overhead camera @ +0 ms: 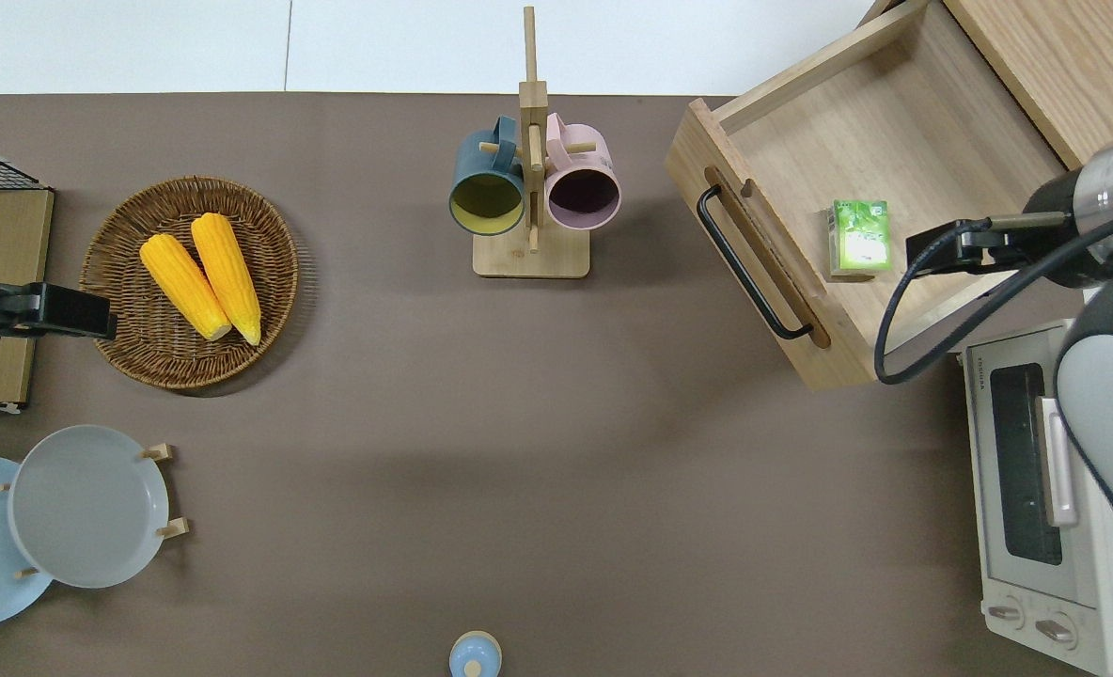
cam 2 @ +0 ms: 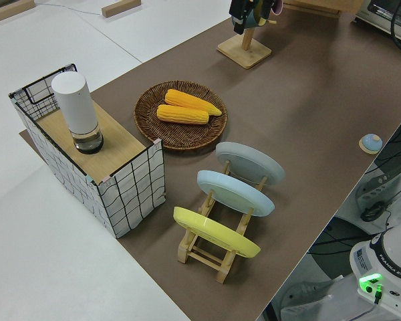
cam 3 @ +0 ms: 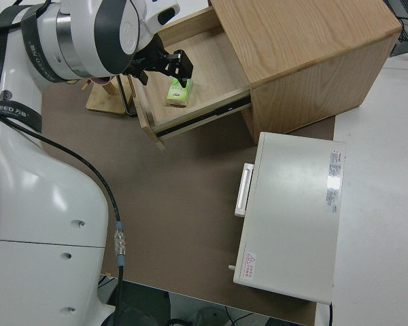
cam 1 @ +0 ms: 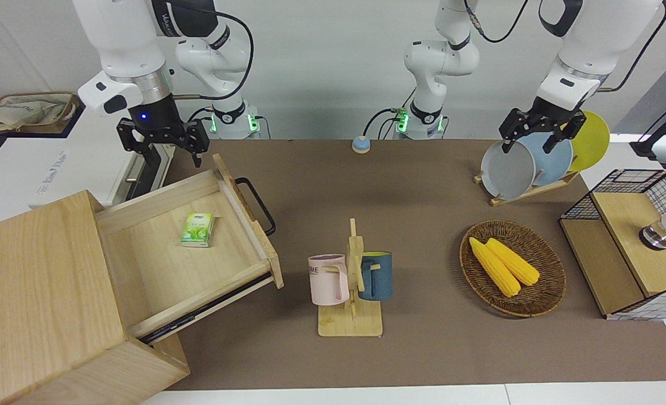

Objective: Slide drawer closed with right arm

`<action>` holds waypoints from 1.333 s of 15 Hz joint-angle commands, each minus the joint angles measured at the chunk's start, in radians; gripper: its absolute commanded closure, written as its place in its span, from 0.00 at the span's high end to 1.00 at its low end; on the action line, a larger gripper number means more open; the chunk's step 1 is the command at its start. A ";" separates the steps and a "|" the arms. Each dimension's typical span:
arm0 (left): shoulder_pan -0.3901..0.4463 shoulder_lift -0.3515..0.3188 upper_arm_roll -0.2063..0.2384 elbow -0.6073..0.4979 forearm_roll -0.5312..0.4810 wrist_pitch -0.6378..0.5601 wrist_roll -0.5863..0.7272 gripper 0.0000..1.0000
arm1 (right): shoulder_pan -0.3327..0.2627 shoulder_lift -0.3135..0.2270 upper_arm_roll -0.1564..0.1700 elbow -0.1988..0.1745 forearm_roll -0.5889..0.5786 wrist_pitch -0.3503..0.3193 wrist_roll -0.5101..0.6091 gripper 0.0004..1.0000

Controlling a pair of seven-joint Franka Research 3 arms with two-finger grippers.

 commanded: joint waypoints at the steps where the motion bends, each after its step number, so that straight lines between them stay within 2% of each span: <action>1: -0.017 0.013 0.017 0.020 0.012 0.000 0.007 1.00 | -0.005 -0.006 0.011 -0.002 -0.009 0.006 -0.016 0.99; 13: -0.017 0.013 0.017 0.020 0.012 0.000 0.007 1.00 | -0.017 -0.006 0.011 0.000 -0.009 0.006 -0.025 0.99; 15: -0.017 0.013 0.017 0.020 0.012 0.000 0.007 1.00 | -0.014 -0.006 0.009 0.000 -0.013 -0.011 -0.019 0.99; 17: -0.017 0.013 0.017 0.020 0.012 0.000 0.007 1.00 | -0.011 -0.008 0.011 -0.002 -0.045 -0.045 -0.017 0.99; 20: -0.017 0.013 0.017 0.020 0.012 0.000 0.007 1.00 | 0.008 -0.008 0.023 0.000 -0.107 -0.048 0.004 0.99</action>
